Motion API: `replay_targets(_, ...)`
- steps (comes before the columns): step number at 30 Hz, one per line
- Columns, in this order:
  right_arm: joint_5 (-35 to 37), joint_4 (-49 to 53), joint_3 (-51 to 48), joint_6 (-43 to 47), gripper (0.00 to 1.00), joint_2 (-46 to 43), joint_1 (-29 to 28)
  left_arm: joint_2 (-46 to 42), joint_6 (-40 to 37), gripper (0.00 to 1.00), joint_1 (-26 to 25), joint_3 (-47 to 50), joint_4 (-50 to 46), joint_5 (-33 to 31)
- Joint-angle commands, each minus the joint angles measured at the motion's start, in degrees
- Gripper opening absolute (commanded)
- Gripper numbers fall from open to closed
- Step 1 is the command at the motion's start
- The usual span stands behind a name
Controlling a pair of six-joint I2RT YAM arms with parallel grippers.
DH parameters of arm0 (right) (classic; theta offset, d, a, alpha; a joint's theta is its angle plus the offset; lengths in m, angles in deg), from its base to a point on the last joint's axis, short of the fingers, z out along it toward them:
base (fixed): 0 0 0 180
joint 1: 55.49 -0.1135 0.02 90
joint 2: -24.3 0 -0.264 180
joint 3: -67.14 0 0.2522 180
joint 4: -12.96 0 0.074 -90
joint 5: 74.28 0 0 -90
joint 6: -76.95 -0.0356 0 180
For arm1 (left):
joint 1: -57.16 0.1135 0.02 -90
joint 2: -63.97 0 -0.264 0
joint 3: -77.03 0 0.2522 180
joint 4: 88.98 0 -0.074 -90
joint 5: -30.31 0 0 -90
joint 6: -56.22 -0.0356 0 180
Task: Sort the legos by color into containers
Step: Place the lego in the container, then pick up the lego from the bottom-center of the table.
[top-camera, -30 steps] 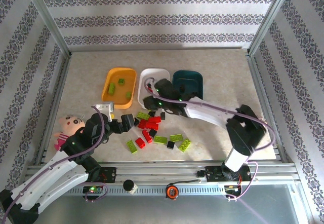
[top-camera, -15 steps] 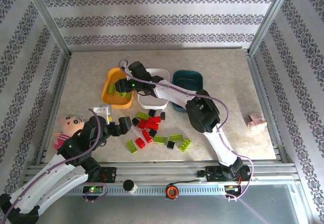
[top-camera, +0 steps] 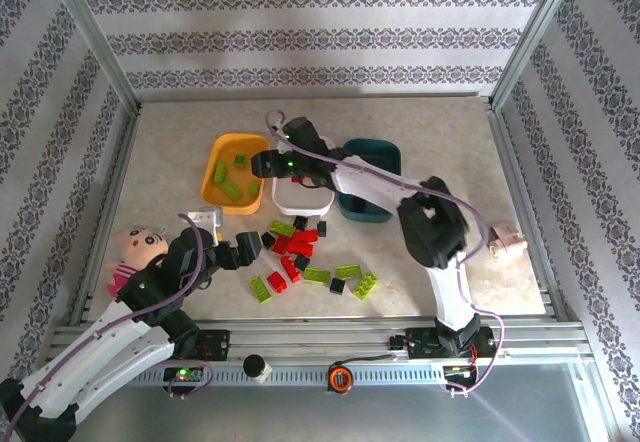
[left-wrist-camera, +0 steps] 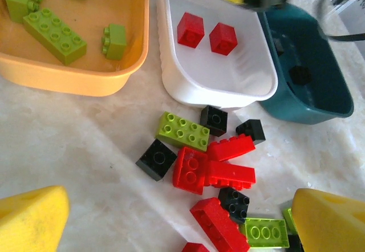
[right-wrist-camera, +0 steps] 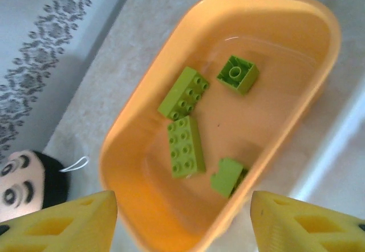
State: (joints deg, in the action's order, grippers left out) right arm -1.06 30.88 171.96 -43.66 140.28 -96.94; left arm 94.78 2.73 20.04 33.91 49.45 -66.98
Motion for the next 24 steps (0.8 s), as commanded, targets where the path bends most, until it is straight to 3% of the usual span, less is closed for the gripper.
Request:
replay_targets(1, 1.2, -1.1, -10.3, 1.3, 0.64, -10.0, -0.6, 0.8, 0.2, 1.00, 0.0, 0.0, 1.2, 1.2)
replay_targets(8, 7.6, 5.6, -36.0, 5.2, 0.66, -30.2, -3.3, 1.1, 0.9, 1.00, 0.2, 1.6, 4.1, 1.1)
replay_targets(13, 11.2, 14.4, -46.5, 7.7, 0.65, -39.5, -7.8, 1.4, 0.4, 1.00, 0.5, 2.0, 4.8, 0.1)
replay_targets(16, 10.3, 17.0, -48.2, 10.9, 0.66, -40.1, -11.0, 1.8, 0.1, 1.00, 0.6, 2.1, 4.7, -0.3)
replay_targets(20, 14.9, 19.9, -44.4, 16.7, 0.67, -36.7, -15.6, 1.5, -0.6, 1.00, 0.7, 0.4, 2.9, -1.2)
replay_targets(24, 15.3, 20.7, -39.9, 22.2, 0.70, -31.5, -16.6, 0.8, -1.6, 1.00, 0.7, -2.0, 0.0, -1.8)
